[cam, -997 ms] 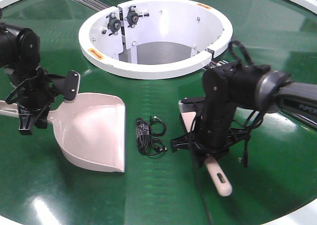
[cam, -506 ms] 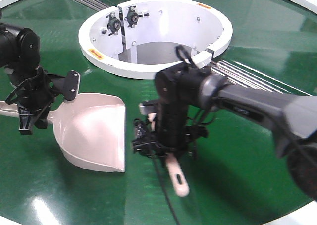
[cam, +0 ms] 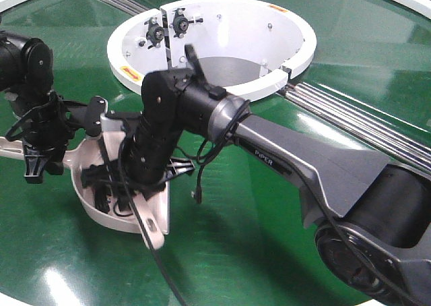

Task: Clean and inspect green conveyor with broom and dustpan
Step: 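Move the brush back and lower it onto the belt with the right gripper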

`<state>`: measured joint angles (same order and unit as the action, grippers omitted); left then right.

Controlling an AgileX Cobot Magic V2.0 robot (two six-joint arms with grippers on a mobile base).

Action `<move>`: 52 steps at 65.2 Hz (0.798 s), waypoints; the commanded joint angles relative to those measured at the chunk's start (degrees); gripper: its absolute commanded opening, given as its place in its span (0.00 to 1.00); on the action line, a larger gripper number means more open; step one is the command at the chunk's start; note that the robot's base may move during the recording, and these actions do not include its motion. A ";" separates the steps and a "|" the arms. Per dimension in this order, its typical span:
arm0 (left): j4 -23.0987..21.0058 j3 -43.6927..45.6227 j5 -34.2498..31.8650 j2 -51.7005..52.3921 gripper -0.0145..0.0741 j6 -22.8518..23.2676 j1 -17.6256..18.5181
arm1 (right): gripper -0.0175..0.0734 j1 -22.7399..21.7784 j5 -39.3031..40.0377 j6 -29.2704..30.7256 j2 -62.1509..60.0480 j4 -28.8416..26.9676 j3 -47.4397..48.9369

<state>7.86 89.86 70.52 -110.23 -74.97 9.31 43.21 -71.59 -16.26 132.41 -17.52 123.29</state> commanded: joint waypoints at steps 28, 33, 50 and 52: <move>-1.71 1.70 0.94 2.74 0.17 0.25 0.60 | 0.19 -4.93 -2.39 -0.06 -11.78 11.64 -4.18; -1.71 1.70 0.94 2.74 0.17 0.25 0.60 | 0.19 -7.05 -2.39 -0.12 -14.63 14.27 -8.85; -1.71 1.70 0.94 2.74 0.17 0.25 0.60 | 0.19 -14.51 -1.86 2.76 -22.17 19.87 -24.47; -1.71 1.70 0.94 2.74 0.17 0.25 0.60 | 0.19 -15.21 -1.29 3.23 -22.92 19.94 -26.36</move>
<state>7.80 89.86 70.42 -110.53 -74.91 9.45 30.62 -71.34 -15.28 115.37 0.49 100.78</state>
